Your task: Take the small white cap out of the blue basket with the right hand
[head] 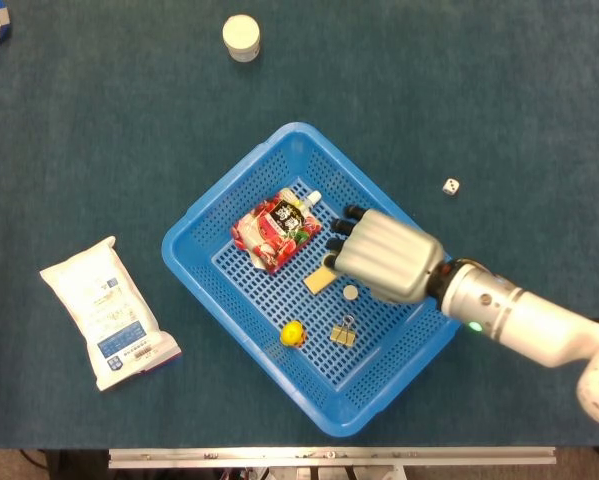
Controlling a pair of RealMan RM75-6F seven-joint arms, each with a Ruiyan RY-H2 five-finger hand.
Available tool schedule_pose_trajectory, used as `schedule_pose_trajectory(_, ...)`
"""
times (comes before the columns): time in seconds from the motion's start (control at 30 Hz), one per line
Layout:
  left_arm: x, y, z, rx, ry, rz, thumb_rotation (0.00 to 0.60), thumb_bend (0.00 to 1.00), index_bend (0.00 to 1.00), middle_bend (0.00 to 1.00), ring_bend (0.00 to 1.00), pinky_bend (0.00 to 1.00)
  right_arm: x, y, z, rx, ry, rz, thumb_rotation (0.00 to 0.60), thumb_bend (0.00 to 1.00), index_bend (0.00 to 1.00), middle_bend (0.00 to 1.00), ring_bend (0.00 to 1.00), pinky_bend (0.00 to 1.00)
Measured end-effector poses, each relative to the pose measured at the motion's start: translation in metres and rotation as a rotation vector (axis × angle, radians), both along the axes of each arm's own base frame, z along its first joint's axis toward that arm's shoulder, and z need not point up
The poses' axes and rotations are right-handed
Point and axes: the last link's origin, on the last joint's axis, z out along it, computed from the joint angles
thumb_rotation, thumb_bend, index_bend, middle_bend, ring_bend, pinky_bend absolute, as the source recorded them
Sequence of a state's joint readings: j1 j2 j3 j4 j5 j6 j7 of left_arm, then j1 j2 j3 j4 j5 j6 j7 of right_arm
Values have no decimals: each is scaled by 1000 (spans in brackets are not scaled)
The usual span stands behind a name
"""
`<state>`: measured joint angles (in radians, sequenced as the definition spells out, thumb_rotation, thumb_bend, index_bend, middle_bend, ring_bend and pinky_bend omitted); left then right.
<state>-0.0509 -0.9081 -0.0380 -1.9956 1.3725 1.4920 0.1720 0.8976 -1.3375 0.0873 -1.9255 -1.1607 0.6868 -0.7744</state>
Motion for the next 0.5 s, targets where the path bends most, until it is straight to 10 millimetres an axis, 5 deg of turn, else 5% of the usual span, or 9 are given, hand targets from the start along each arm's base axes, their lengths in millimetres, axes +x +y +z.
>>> schedule_pose_trajectory(0.5,2,-3,2,11,-8,-7,600,0,48,0,0,0,-10,4,-42,-8,107,63,600,186,465,441,262,254)
